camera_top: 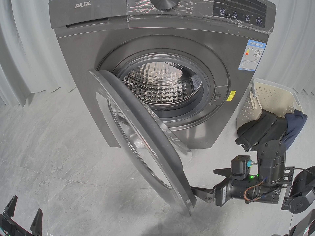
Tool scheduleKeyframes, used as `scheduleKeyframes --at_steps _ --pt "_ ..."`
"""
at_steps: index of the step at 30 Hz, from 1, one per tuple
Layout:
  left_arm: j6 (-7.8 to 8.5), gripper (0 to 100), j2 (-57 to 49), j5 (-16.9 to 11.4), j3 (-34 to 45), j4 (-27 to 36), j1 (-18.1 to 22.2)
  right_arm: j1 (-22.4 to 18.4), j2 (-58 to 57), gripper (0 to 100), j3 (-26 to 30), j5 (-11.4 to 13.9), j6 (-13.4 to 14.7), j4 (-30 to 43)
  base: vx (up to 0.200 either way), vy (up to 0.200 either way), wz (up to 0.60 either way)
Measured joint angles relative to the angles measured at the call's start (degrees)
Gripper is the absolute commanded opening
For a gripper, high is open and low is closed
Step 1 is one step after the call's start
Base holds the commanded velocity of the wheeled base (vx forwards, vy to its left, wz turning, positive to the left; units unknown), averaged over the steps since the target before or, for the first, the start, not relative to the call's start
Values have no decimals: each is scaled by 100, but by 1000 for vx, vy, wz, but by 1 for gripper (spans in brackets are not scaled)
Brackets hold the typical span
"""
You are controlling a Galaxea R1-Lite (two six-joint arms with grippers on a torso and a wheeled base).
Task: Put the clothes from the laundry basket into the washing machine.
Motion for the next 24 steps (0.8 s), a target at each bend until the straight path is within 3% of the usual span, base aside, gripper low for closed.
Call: scheduleKeyframes --at_steps 5,10,20,24 --pt "2 100 0 0 0 0 0 319 221 100 -176 -13 255 -492 0 0 0" --pt "0 100 0 0 0 0 0 301 330 100 -247 -59 295 -555 0 0 0" --pt "0 100 0 0 0 0 0 -901 586 100 -805 -145 268 -546 0 0 0" --pt "0 100 0 0 0 0 0 -1136 909 100 -1124 -160 271 -561 0 0 0"
